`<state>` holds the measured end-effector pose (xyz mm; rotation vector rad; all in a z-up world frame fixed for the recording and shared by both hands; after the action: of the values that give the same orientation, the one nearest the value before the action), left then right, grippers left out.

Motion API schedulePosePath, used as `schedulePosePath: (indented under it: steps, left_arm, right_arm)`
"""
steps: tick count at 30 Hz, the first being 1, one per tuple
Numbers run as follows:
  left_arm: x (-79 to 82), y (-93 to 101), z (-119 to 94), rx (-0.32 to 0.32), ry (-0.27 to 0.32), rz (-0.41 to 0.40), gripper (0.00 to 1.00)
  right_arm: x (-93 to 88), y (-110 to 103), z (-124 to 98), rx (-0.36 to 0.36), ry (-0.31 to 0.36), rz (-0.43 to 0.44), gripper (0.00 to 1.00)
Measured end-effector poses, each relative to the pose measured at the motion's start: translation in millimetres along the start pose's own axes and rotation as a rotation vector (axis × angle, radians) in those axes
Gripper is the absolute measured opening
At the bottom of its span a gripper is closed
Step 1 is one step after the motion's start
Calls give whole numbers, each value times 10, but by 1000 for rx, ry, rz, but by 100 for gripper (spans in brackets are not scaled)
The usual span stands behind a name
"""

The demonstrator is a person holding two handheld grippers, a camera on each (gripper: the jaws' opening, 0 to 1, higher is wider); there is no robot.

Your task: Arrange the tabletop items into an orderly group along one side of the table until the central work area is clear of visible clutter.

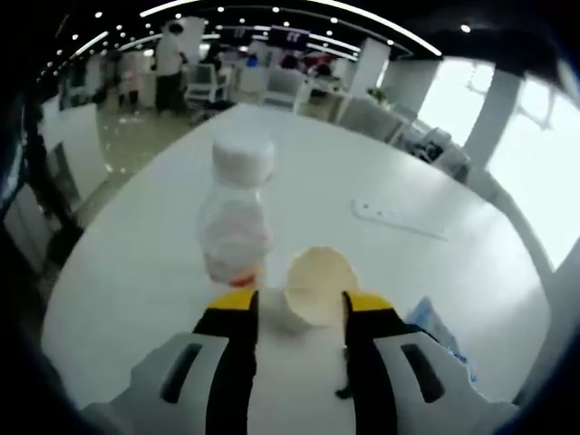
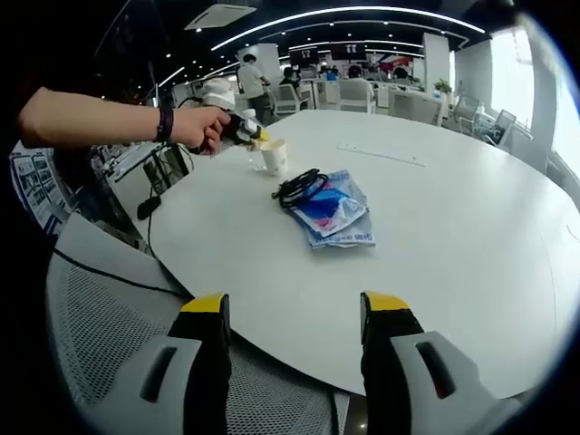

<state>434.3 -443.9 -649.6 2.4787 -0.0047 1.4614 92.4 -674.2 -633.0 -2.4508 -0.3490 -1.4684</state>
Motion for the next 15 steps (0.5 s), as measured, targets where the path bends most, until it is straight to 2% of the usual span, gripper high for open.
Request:
schedulePosePath:
  steps: [6,9,15]
  left_arm:
    - [-47,-18,-207,-54,-26,33,44]
    - [-113,-56,-327,-61,-51,37,54]
    - [-249,-121,-548,-84,-83,52,56]
  right_arm:
    - [8,-20,1,8,9,-3,57]
    - [2,-38,3,15,9,-11,58]
    - [0,-60,6,22,12,-21,58]
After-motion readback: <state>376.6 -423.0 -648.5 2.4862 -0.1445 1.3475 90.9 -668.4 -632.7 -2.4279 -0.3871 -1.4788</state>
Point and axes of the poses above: the point that each gripper's makers call its tool centre point, and the gripper's own axes: z roughly forward along the fingers, y roughly to its right, x roughly out of its top, the point moved 2 cm from there along -z, roughly backward along the fingers, and after that the axes turned 12 degrees about y, right-handed, at the moved point
